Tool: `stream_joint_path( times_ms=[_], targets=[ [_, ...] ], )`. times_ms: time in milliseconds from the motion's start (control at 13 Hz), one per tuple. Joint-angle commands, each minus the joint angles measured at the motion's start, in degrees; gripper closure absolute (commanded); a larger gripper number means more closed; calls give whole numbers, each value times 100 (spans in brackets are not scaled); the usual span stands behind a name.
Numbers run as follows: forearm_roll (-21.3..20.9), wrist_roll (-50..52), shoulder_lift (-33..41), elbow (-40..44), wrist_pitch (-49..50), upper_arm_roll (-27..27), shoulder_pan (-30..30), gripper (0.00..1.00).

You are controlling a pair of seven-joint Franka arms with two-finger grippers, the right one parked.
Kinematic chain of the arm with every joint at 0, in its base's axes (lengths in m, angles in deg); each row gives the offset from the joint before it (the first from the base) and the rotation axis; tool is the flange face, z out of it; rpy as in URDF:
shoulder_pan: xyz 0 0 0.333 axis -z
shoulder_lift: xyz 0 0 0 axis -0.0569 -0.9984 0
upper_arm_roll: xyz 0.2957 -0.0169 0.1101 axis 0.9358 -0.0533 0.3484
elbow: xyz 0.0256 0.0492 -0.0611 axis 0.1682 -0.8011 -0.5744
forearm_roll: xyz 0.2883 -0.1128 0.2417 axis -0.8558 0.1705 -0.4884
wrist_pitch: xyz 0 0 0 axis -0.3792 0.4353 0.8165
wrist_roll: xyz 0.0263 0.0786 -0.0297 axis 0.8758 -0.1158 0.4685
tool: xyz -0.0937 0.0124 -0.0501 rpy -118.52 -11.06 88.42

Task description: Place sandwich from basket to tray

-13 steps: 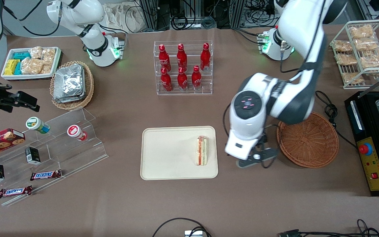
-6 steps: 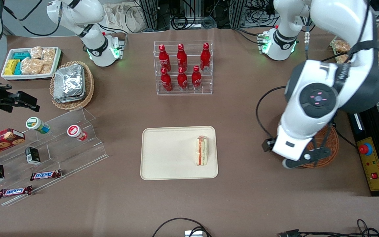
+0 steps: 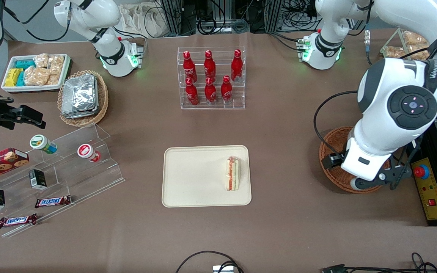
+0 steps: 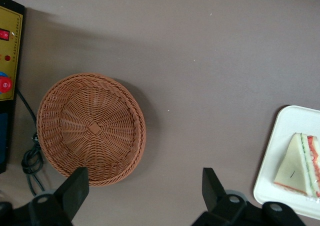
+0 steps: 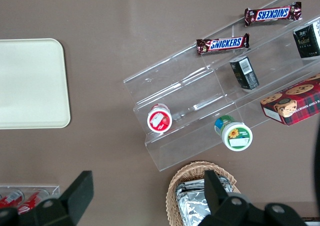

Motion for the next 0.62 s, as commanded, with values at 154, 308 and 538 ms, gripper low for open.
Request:
stream_joint_path(
  times_ms=[154, 308, 538],
  targets=[
    [456, -1076, 806, -629, 112, -41, -662, 0],
    [511, -1700, 1298, -1050, 112, -40, -961, 0],
    [659, -2202, 2062, -1630, 112, -40, -1199, 0]
  ],
)
